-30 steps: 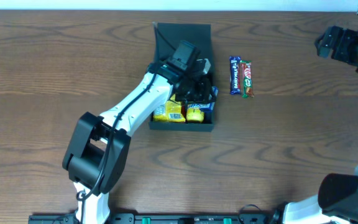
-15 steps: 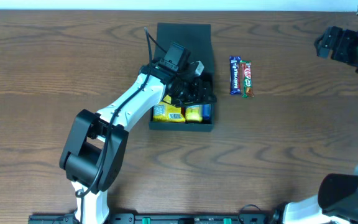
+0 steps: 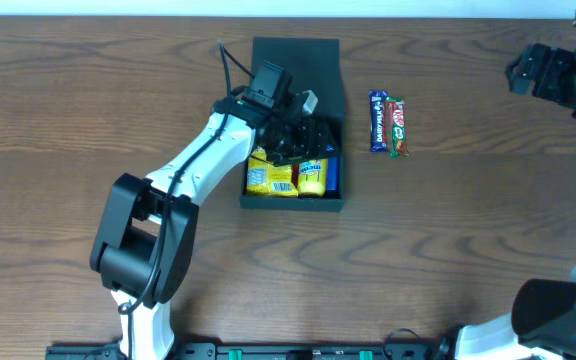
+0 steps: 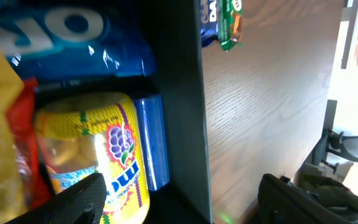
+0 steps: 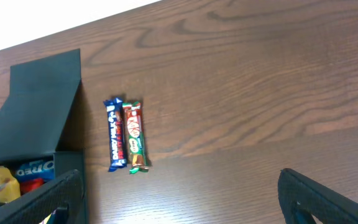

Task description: Pack container

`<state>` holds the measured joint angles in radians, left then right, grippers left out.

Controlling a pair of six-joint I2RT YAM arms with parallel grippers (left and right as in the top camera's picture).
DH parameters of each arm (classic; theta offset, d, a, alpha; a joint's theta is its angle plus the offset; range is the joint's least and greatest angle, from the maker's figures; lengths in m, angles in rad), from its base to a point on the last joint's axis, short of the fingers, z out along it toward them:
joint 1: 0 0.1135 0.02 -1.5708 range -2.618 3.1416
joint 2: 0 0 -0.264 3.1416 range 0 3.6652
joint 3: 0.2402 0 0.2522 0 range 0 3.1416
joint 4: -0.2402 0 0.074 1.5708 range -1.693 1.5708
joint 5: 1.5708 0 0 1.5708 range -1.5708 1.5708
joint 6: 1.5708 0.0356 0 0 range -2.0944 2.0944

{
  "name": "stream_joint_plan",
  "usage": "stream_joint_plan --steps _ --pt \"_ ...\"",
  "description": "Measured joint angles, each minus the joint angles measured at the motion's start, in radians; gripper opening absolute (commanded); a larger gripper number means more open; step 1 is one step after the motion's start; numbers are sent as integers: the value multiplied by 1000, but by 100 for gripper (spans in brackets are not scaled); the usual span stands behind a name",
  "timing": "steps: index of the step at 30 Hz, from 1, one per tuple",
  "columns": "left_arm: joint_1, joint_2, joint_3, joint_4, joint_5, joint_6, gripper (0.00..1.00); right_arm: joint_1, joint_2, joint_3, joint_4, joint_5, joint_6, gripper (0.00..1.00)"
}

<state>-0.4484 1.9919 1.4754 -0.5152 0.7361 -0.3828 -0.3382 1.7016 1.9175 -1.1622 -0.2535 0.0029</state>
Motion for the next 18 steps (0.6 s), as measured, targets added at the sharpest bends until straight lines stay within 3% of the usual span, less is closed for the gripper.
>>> stream_joint_plan --steps 4,7,14,18 --pt "22 -63 35 -18 -87 50 83 6 6 -5 4 -14 0 97" --pt "27 -143 68 -59 -263 99 89 35 45 -30 22 -43 6 89" --pt "32 -238 85 -142 -686 199 95 184 283 -62 83 -66 27 89" --pt "49 -236 85 -181 -806 238 95 282 406 -63 179 -29 66 77"
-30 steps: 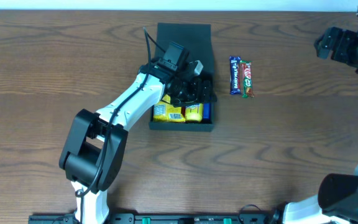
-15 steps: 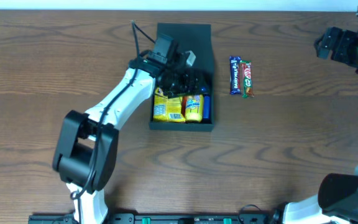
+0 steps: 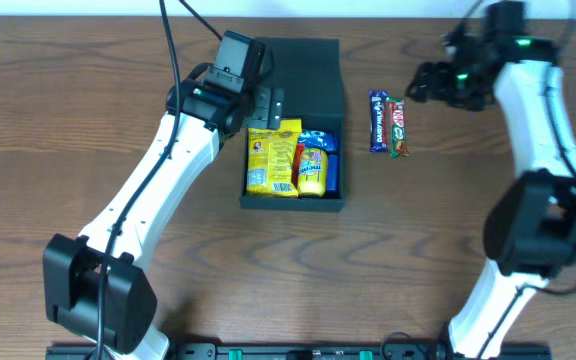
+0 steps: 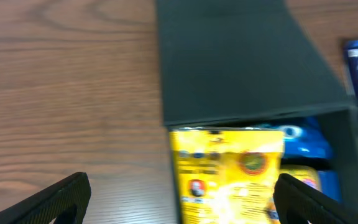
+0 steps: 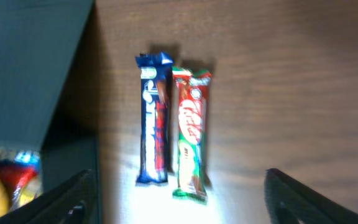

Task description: Pack container

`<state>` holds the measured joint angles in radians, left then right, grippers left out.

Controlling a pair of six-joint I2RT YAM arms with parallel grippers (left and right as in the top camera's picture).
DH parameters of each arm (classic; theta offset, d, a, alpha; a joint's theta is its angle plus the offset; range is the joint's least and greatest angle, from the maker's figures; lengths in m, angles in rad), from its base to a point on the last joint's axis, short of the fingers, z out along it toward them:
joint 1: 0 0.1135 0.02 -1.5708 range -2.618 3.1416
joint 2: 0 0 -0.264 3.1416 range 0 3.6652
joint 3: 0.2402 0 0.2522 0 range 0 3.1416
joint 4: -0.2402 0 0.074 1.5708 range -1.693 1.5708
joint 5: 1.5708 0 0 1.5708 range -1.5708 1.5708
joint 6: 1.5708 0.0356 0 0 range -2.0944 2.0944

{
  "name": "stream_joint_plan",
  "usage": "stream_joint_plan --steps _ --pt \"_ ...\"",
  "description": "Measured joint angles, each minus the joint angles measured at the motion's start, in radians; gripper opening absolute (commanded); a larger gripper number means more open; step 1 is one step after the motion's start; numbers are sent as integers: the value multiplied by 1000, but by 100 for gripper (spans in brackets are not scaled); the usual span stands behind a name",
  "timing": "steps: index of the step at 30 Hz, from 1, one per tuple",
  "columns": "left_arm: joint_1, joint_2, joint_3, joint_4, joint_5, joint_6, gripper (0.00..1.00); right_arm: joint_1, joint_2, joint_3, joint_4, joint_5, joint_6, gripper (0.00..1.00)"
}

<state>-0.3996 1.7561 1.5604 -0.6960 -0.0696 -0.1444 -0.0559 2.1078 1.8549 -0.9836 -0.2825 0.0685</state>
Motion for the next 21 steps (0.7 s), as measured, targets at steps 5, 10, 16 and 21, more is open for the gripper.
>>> stream_joint_plan --steps 5,10,16,21 --pt "6 0 0 -8 -44 23 96 55 101 0 47 100 67 59" --pt "7 0 0 -9 -51 30 96 55 151 0 60 148 97 50" --pt "7 0 0 -8 -51 42 96 56 195 0 61 164 107 50" --pt "7 0 0 -8 -51 42 96 78 199 0 62 202 107 51"
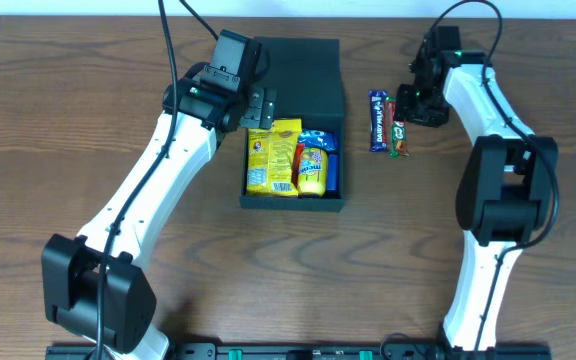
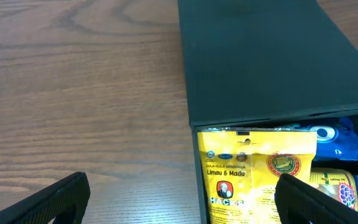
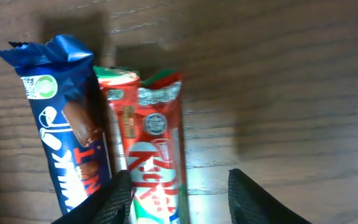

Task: Pack container
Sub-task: 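Grasp the red KitKat bar with the right gripper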

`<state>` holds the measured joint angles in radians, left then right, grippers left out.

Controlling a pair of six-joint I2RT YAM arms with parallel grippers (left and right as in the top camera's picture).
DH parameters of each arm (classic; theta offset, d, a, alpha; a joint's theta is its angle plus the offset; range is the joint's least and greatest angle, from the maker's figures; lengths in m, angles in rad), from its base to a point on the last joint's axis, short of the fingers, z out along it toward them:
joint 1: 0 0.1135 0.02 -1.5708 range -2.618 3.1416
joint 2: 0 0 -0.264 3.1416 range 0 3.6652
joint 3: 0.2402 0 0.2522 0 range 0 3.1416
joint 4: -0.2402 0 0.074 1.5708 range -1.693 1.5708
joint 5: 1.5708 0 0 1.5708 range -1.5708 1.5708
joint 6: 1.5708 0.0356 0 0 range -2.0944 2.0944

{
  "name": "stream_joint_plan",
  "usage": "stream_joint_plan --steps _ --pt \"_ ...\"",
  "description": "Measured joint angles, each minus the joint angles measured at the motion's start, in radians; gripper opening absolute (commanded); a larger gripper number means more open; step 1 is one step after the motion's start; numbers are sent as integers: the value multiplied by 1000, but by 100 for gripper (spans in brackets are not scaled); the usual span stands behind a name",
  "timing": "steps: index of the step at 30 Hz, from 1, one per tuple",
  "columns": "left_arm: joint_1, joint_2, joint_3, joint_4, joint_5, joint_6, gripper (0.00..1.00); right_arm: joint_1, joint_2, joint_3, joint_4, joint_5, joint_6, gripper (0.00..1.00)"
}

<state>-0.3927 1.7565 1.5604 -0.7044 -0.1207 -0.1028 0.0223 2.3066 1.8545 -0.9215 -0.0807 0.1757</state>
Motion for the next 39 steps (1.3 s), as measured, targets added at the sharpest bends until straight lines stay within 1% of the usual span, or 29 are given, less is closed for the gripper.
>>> stream_joint_plan --steps 8,14,20,23,34,35,36,39 --pt "0 0 0 0 0 2 96 40 10 0 26 32 0 51" --pt "0 0 0 0 0 4 96 41 10 0 67 48 0 51" --pt "0 0 0 0 0 6 96 41 10 0 100 59 0 48" --pt "0 0 0 0 0 7 96 41 11 0 101 62 0 46" --pt "0 0 0 0 0 7 96 41 41 0 104 70 0 47" --pt "0 0 0 0 0 7 96 41 41 0 104 70 0 17" --pt "0 0 0 0 0 7 96 41 41 0 104 70 -4 2" --pt "0 0 0 -1 -2 7 96 41 40 2 103 70 1 2"
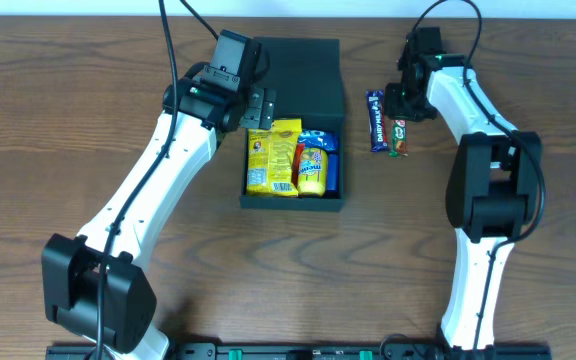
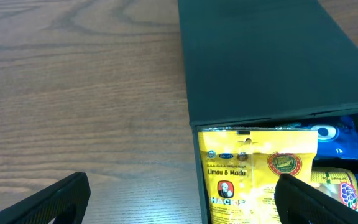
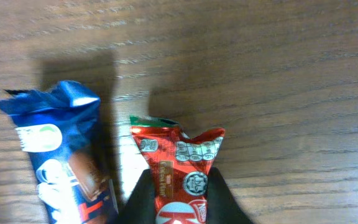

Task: Pack container
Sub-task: 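Grasp the red KitKat bar with the right gripper, then carry the KitKat into the green box and release it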

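Observation:
The black container [image 1: 294, 203] stands mid-table with its lid [image 2: 253, 56] laid back, holding a yellow Hacks packet [image 2: 260, 177], another yellow packet [image 1: 311, 170] and a blue Oreo pack [image 2: 340, 140]. My left gripper [image 2: 182, 199] hangs open over the container's left rim. To the right of the container lie a blue Dairy Milk bar [image 3: 61, 155] and a red KitKat bar [image 3: 182, 162], side by side on the wood. My right gripper [image 3: 180, 202] is shut on the KitKat's far end, its fingers [image 3: 219, 199] pressed against both of the bar's sides.
Brown wooden table [image 1: 68, 80] all around. The blue bar lies touching the KitKat's left side, between it and the container wall. The left arm [image 1: 168, 170] stretches across the table's left half; the right arm [image 1: 468, 100] reaches in from the right.
My right gripper, then open with its fingers wide on either side of the KitKat, is now shut on the bar's end. The left gripper and the container look unchanged.
First my left gripper was down inside the container among the snacks and the right arm stood far off at the right. Then the left was up over the container's left rim and the right hung open above the two bars, then low around the KitKat, now shut on it.

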`<state>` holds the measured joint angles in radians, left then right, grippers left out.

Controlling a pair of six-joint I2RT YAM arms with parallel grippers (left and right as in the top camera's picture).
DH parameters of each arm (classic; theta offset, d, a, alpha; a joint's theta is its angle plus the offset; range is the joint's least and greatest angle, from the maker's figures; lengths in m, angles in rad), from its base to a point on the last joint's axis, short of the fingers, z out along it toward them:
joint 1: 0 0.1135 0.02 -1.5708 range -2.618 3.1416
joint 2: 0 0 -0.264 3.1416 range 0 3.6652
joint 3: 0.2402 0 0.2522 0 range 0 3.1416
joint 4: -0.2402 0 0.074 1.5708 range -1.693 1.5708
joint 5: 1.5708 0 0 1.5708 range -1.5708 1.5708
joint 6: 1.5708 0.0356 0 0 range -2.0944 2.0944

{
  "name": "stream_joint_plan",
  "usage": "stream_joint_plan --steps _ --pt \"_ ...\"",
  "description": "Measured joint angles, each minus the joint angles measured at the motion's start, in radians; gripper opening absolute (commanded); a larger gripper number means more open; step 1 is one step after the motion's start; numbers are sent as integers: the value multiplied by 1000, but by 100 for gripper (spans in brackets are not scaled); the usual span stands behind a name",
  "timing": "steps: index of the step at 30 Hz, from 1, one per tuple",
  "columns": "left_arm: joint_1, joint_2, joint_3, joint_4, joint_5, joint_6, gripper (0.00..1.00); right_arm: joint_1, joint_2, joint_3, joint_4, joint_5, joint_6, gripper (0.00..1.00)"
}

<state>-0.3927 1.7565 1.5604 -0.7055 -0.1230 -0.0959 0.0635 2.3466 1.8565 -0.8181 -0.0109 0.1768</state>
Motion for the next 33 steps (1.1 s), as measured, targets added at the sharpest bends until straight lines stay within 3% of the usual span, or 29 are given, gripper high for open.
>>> stream_joint_plan --steps 7,12,20,25,33 --pt "0 0 0 0 -1 5 96 0 -1 9 -18 0 -1 2" --pt "0 0 0 0 -2 12 96 0 9 66 -166 2 -1 2" --pt "0 0 0 0 -8 21 95 8 26 439 -500 4 0 2" --pt "7 0 0 1 -8 26 95 69 24 624 -656 -7 8 2" --pt "100 0 0 0 -8 26 95 286 24 599 -694 -90 188 1"
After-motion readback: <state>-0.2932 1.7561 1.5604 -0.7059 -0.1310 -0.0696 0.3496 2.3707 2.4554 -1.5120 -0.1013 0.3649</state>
